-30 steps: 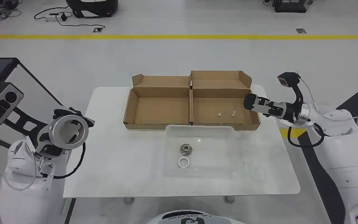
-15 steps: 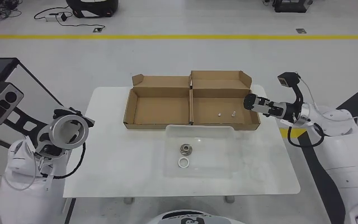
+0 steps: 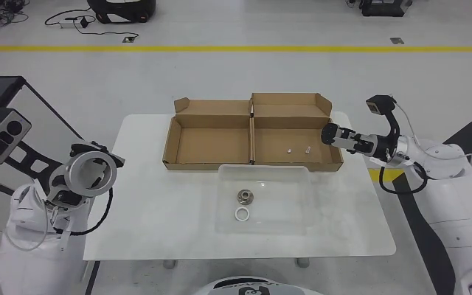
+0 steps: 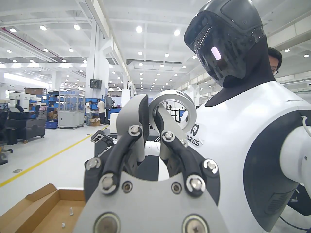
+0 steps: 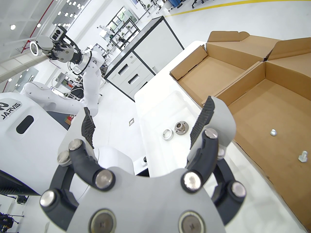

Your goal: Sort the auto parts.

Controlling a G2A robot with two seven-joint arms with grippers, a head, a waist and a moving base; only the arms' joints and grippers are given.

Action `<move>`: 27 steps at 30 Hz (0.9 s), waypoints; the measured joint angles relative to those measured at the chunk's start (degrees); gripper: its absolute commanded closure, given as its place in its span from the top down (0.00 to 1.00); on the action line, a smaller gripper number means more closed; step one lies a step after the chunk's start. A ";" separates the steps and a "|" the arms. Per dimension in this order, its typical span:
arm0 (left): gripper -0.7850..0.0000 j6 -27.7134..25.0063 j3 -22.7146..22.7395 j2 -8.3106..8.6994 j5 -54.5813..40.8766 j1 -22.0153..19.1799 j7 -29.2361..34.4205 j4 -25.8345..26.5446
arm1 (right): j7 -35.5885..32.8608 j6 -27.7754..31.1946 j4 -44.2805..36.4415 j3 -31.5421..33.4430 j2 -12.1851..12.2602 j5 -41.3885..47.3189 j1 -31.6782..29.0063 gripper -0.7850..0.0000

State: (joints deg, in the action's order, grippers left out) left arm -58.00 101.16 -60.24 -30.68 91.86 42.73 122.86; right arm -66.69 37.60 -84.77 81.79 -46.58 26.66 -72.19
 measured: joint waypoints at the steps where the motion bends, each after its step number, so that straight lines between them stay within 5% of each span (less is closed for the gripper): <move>1: 0.00 0.00 0.00 0.00 0.00 0.00 0.00 0.00 | 0.00 0.00 0.00 0.00 0.00 0.00 0.00 1.00; 27: 0.00 4.38 -3.06 -0.02 -9.34 -0.58 -0.39 0.65 | 0.00 0.00 0.00 0.00 0.00 0.00 0.00 1.00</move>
State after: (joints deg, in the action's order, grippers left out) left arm -53.62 98.10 -60.26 -40.03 91.28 42.34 123.51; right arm -66.69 37.60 -84.77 81.79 -46.58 26.66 -72.19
